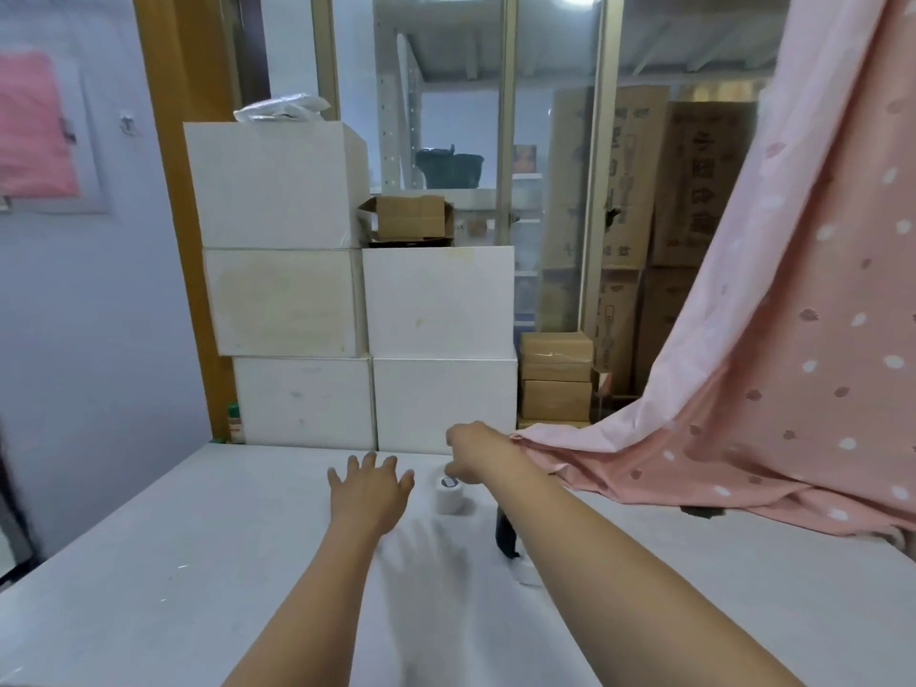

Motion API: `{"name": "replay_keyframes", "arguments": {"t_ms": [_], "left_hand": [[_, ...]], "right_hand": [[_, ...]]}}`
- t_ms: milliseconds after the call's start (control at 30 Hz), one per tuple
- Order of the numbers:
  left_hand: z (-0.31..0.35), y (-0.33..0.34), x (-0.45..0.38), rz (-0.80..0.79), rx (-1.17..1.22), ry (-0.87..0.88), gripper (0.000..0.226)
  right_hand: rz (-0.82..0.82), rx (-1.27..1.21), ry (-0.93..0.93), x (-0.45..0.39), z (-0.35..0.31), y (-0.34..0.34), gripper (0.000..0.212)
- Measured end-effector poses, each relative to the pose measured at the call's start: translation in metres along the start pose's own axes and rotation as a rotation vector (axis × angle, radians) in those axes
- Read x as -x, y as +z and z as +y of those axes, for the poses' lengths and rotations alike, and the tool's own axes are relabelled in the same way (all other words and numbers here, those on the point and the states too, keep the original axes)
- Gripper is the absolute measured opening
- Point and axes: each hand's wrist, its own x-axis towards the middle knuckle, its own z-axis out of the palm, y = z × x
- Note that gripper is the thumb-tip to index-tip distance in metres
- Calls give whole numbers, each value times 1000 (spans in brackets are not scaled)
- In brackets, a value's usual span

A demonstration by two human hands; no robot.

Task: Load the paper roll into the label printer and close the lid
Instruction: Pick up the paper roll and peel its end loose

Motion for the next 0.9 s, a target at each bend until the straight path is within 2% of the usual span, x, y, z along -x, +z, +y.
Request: {"name": "replay_keyframes", "arguments": {"t_ms": [100, 367, 733, 800, 833, 867, 900], "left_hand": [[-5, 8, -13, -13, -24, 10, 55], [-15, 38, -31, -53, 15, 15, 53], [-14, 49, -30, -63, 169, 0, 51], [-15, 49, -28, -67, 181, -3, 51], [-15, 48, -27, -66, 186, -4, 50], [-16, 48, -26, -67, 191, -6, 50], [-16, 48, -25, -71, 196, -10, 49]], "right_hand": [[-100, 79, 10, -25, -15, 18, 30], [-205, 94, 135, -63, -26, 55, 40], [-118, 3, 196, -72, -31, 78, 35], [-107, -41, 197, -73, -32, 82, 24], [-90, -56, 198, -73, -31, 83, 12], [-69, -84, 198, -73, -31, 84, 11], [-61, -119, 203, -72, -31, 85, 23]]}}
